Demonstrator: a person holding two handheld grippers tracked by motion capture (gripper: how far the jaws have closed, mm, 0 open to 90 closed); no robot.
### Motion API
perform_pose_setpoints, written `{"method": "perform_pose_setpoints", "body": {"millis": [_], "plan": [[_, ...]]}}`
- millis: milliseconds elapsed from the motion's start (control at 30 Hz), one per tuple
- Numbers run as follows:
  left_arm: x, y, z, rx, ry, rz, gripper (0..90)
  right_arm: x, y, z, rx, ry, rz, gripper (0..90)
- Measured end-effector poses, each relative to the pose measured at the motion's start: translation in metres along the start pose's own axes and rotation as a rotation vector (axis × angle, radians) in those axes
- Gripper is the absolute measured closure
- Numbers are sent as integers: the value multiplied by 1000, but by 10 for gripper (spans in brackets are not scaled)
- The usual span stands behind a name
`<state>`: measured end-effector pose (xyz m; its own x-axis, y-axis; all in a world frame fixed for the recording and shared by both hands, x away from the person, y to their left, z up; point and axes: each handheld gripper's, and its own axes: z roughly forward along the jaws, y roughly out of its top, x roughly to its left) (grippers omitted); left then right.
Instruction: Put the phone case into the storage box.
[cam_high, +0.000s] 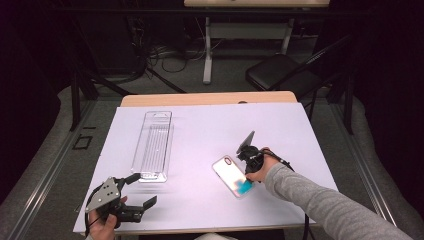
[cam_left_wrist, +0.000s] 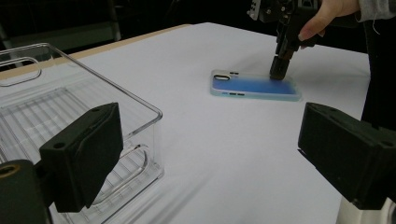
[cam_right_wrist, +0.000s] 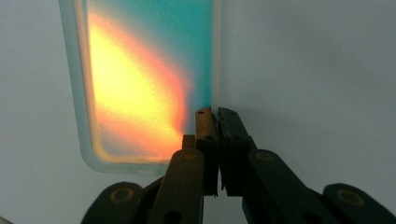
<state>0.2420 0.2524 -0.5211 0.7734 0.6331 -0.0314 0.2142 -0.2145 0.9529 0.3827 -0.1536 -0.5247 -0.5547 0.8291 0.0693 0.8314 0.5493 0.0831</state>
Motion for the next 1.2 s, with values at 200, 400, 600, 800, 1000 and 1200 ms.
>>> {"method": "perform_pose_setpoints", "body": {"millis": [200,400,600,800,1000,1200], "plan": [[0,0,0,1,1,0,71,1,-1,-1,8,-14,-6,881],[0,0,0,0,0,-1,71,0,-1,-2,8,-13,-10,882],[1,0,0,0,-11,-6,70,0,-2,-3,-7,-2,2,883],[-1,1,1,3,-11,-19,71,-1,-5,-9,-52,14,7,884],[-2,4,2,3,-25,-53,71,1,-6,-16,-60,17,9,884],[-1,8,4,-12,-29,-133,70,2,-6,-22,-79,14,6,884]]}}
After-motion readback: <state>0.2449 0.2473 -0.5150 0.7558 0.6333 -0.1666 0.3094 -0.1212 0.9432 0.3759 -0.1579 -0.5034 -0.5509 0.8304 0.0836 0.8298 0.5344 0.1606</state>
